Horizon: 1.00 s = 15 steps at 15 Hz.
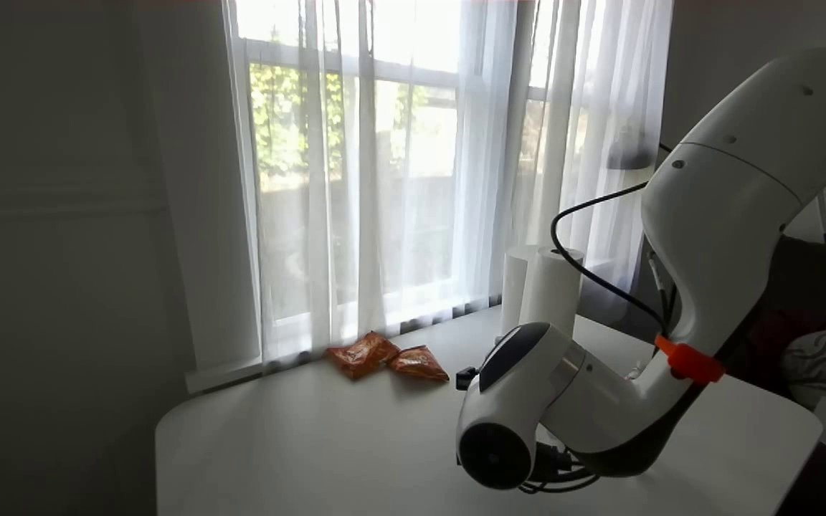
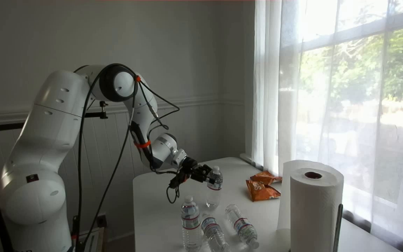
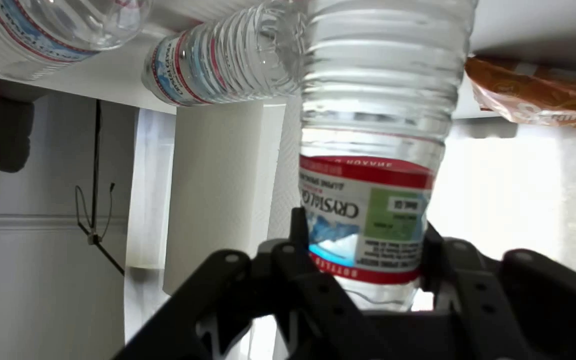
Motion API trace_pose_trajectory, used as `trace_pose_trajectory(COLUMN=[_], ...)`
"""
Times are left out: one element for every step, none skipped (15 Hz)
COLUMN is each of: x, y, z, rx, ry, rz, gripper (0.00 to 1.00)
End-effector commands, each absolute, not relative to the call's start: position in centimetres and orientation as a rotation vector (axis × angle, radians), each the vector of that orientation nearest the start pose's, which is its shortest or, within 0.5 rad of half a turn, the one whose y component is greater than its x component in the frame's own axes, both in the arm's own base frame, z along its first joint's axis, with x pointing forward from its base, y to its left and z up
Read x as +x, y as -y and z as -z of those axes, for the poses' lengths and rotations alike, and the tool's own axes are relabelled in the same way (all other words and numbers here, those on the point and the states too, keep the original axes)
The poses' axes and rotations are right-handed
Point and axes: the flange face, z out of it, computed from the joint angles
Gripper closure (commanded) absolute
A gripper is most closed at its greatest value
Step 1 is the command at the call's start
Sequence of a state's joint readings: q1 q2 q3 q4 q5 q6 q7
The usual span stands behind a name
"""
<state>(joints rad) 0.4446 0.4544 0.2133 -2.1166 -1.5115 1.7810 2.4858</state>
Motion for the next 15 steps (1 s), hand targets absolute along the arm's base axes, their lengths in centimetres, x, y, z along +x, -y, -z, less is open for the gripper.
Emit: trace_pose_trajectory(x=[48.7,48.6,48.5,48.5,48.5,48.4,48.4,48.4,48.4,48.4,48.4,48.3,48.3,48.3,48.3], y=[-27.2,-27.4,-27.5,-27.5,-27.6,-27.6,-27.7,-27.7,-27.7,-27.7,-27.6,-27.6,-27.6,-27.6,-27.6], z=[-20.3,-20.0,-19.9,-19.7,-19.5,-19.4,-19.2,-18.9,-18.8,-18.5,-18.3,-18.2,-18.1,-18.0,-17.9], rx=[1.958,1.953,1.947,1.945,1.935,1.929,1.916,1.906,1.893,1.882,1.87,1.853,1.848,1.838,1.827], ry=[0.792,0.773,0.756,0.746,0.734,0.72,0.713,0.72,0.728,0.745,0.755,0.765,0.783,0.792,0.806], rz=[-1.522,-1.531,-1.539,-1.541,-1.553,-1.561,-1.572,-1.584,-1.593,-1.598,-1.605,-1.611,-1.607,-1.61,-1.615], gripper=[0.77,0.77,0.77,0.77,0.77,0.77,0.77,0.77,0.77,0.77,0.77,0.77,0.77,0.77,0.27])
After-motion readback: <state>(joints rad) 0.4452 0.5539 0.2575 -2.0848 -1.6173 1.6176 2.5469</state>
